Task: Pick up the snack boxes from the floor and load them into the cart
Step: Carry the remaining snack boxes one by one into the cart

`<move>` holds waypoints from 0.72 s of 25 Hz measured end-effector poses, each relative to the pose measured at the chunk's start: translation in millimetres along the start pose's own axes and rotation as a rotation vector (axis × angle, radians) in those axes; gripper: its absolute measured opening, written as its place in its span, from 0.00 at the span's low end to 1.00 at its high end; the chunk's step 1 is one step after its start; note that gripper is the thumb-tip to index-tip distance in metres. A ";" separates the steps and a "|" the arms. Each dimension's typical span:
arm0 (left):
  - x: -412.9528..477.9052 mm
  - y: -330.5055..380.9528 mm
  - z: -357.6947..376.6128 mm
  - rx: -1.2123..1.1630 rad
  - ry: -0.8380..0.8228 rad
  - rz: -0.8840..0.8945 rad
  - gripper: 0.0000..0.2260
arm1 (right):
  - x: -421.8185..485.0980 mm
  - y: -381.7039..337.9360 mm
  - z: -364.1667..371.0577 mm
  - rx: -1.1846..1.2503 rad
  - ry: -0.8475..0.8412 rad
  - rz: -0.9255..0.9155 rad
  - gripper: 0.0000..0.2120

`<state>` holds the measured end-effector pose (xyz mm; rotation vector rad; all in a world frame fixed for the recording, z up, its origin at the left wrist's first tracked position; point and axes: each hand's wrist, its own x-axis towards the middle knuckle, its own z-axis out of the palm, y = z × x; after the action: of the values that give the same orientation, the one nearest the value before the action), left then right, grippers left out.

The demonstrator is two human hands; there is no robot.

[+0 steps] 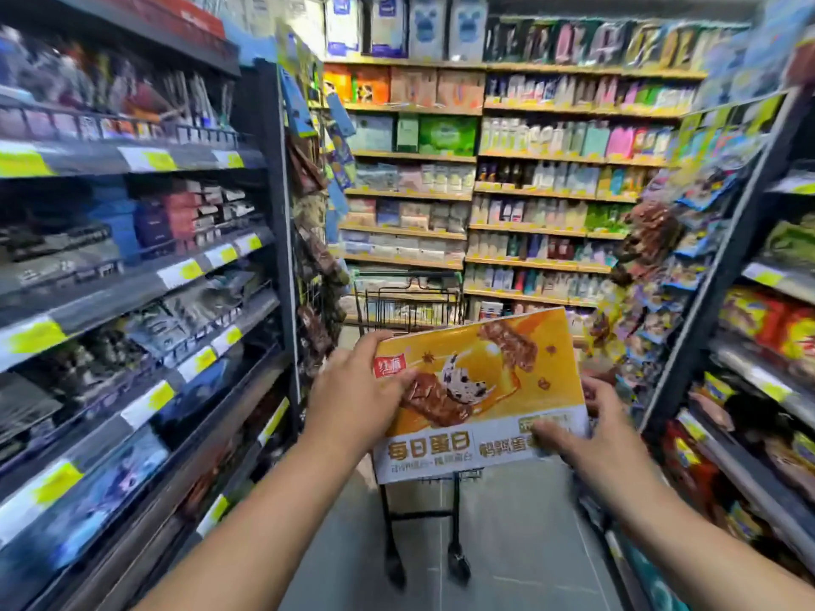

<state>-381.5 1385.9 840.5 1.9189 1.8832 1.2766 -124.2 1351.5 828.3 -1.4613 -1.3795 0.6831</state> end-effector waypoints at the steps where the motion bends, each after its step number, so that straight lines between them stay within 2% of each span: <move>1: 20.1 -15.9 5.4 0.025 0.007 -0.010 0.24 | 25.5 6.8 19.0 0.009 -0.022 0.006 0.26; 7: 172.7 -102.6 57.6 0.104 -0.014 -0.016 0.23 | 178.7 39.1 129.2 0.031 -0.066 0.053 0.28; 12: 287.3 -147.4 115.6 0.147 -0.090 0.024 0.23 | 278.5 68.1 186.8 -0.002 -0.119 0.157 0.29; 18: 386.1 -213.9 221.8 0.159 -0.137 -0.079 0.24 | 416.0 136.0 245.3 -0.057 -0.225 0.274 0.33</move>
<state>-456.8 1862.9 736.7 1.9299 2.0207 0.9736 -204.9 1831.2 705.1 -1.6772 -1.3886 1.0151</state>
